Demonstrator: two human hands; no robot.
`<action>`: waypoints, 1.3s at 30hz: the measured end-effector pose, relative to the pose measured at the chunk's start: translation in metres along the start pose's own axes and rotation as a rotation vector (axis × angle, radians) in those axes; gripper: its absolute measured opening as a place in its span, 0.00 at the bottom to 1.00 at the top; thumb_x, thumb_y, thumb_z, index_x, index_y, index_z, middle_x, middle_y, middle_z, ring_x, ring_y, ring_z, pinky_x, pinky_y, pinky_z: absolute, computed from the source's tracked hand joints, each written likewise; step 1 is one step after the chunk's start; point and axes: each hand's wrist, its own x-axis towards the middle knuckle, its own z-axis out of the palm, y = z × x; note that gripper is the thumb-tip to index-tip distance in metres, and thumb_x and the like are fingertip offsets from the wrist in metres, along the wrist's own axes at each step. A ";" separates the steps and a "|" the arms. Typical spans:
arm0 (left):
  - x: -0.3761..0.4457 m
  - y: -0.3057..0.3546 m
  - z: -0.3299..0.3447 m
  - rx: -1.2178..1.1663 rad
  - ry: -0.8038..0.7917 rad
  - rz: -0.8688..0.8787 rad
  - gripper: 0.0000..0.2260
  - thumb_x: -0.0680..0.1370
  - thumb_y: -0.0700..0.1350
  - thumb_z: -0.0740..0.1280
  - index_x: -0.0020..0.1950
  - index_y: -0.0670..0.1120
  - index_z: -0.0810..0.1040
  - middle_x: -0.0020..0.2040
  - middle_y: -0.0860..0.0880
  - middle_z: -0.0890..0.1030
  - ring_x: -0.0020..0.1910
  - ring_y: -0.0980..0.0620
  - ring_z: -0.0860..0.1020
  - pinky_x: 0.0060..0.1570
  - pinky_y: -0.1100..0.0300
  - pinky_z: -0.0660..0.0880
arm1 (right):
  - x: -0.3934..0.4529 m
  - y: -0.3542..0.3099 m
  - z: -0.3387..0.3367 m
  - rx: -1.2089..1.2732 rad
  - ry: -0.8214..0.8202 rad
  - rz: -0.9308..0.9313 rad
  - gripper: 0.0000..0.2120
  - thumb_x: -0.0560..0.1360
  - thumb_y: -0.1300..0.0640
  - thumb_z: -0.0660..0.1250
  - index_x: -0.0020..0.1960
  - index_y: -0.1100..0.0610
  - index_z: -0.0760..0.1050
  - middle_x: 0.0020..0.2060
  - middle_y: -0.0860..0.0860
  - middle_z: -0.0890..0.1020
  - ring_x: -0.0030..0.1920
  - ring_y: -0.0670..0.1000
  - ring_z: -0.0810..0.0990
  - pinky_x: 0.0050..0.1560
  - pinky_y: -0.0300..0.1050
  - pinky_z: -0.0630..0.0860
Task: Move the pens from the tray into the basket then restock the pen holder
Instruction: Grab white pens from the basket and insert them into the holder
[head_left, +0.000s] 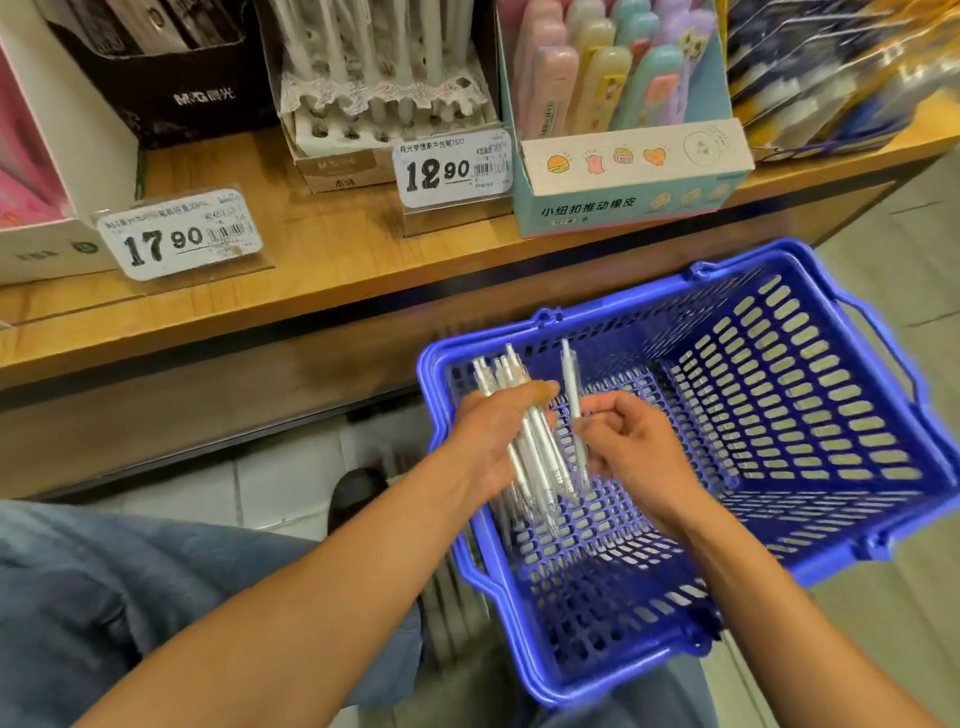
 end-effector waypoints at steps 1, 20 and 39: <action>-0.001 0.001 0.000 -0.023 -0.041 -0.006 0.22 0.73 0.42 0.76 0.63 0.36 0.76 0.45 0.39 0.83 0.42 0.43 0.84 0.43 0.48 0.83 | -0.008 -0.006 0.005 0.010 -0.024 -0.032 0.05 0.76 0.66 0.67 0.51 0.60 0.75 0.28 0.50 0.75 0.25 0.46 0.73 0.26 0.37 0.71; 0.005 0.015 -0.016 -0.043 -0.124 0.122 0.05 0.75 0.35 0.68 0.44 0.44 0.77 0.34 0.45 0.77 0.31 0.53 0.78 0.35 0.58 0.76 | 0.057 0.032 -0.006 -0.196 0.060 0.076 0.06 0.76 0.60 0.68 0.41 0.60 0.78 0.38 0.58 0.82 0.31 0.48 0.79 0.30 0.40 0.75; 0.006 0.027 -0.026 -0.110 -0.192 0.062 0.01 0.72 0.37 0.71 0.40 0.41 0.82 0.34 0.45 0.81 0.32 0.53 0.80 0.37 0.59 0.77 | 0.095 0.096 -0.002 -0.725 0.084 0.316 0.19 0.76 0.52 0.70 0.32 0.56 0.65 0.25 0.53 0.69 0.26 0.53 0.68 0.28 0.43 0.68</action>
